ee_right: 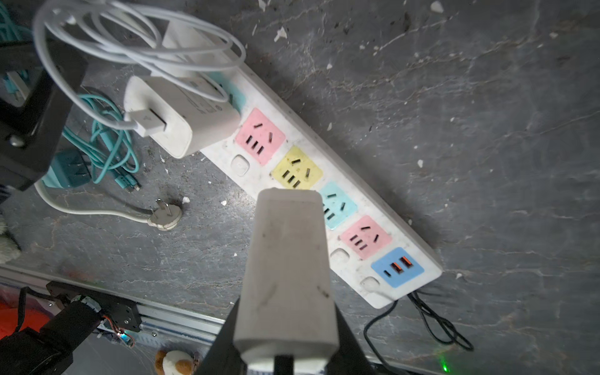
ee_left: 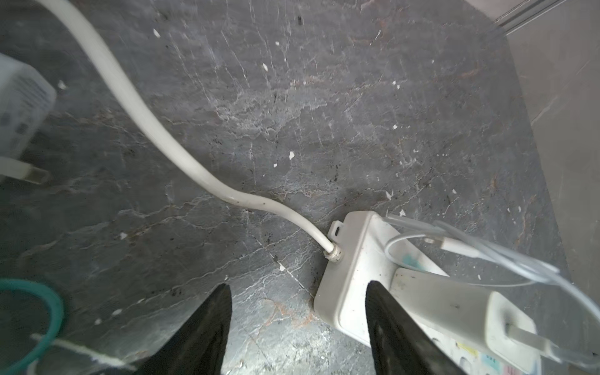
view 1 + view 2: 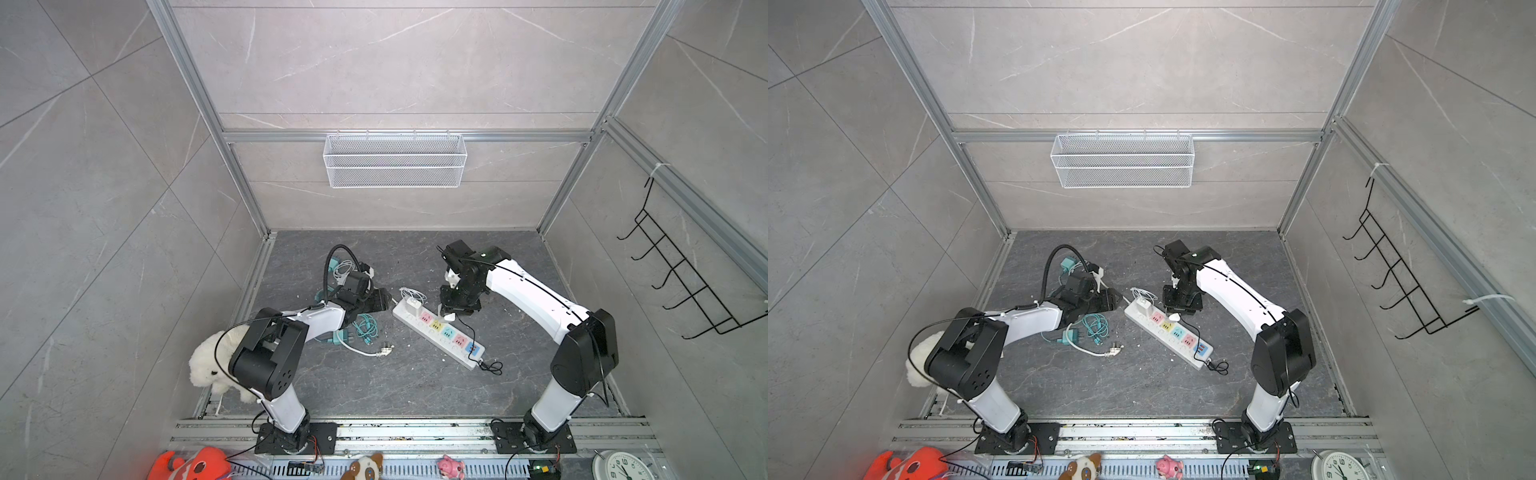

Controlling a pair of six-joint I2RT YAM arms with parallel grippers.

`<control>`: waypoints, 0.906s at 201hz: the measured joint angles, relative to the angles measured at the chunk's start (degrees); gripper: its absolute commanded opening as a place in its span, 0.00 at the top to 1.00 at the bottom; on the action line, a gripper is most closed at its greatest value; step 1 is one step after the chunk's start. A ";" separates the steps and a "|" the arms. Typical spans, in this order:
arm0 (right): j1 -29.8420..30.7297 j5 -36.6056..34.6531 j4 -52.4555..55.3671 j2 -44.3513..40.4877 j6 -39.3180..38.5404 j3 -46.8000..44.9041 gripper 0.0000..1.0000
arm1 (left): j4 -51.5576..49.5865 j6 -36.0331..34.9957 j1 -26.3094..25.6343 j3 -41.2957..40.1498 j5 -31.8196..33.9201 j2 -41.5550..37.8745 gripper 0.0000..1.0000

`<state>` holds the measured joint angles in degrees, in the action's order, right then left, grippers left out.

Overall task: Insert plugs into power strip
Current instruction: Move the socket to the center of the table.

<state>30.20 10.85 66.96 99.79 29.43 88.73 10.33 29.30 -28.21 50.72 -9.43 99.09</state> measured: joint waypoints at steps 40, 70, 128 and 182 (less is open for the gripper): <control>0.00 1.60 -0.04 0.28 0.61 -0.35 0.91 | 1.49 -0.07 -1.79 2.73 0.02 5.95 0.37; 0.00 2.27 -0.04 0.83 0.48 -0.35 0.92 | 2.14 -0.07 -2.75 4.57 0.17 7.26 0.39; 0.00 2.29 -1.97 0.94 0.42 -1.01 0.98 | 3.34 0.46 -5.90 5.73 0.31 9.16 0.43; -0.02 1.36 -1.46 0.20 0.44 -1.99 1.00 | 8.00 3.48 -12.94 1.57 4.76 7.56 0.45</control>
<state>30.17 12.21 65.49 99.98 29.87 86.74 18.33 32.77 -41.15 52.29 -4.67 106.65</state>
